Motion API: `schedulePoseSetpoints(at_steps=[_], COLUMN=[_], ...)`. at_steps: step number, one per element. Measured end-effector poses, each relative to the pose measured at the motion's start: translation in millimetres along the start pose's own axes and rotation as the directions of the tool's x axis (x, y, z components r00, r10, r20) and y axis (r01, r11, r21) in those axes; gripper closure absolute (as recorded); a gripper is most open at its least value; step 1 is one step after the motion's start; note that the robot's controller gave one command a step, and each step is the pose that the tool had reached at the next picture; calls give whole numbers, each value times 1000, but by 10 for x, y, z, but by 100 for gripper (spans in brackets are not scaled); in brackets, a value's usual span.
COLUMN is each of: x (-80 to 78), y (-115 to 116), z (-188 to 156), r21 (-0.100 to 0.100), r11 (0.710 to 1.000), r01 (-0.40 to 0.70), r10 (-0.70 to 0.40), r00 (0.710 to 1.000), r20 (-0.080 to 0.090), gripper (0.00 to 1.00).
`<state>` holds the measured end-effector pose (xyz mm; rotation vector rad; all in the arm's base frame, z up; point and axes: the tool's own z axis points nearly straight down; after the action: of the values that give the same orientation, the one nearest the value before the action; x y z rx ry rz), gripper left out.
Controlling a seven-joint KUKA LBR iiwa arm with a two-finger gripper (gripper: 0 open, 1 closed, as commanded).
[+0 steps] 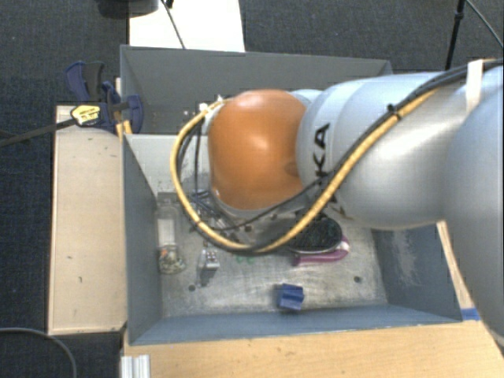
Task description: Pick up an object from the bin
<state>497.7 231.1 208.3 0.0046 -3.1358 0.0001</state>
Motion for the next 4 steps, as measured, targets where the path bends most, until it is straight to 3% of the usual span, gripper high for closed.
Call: schedulePoseSetpoints(at_steps=[1, 2, 3, 4], x=[-54, -14, -725, -695], y=[-393, -1627, -2248, -2184], z=[1409, 1218, 1319, 1315], r21=[1, 5, 8, 1], r11=[994, 937, 912, 912], r01=[106, 348, 410, 410], r10=[-106, -348, -410, -410], r00=[994, 937, 912, 912], r20=[3, 3, 11, 7], gripper=[0, 0, 0, 100])
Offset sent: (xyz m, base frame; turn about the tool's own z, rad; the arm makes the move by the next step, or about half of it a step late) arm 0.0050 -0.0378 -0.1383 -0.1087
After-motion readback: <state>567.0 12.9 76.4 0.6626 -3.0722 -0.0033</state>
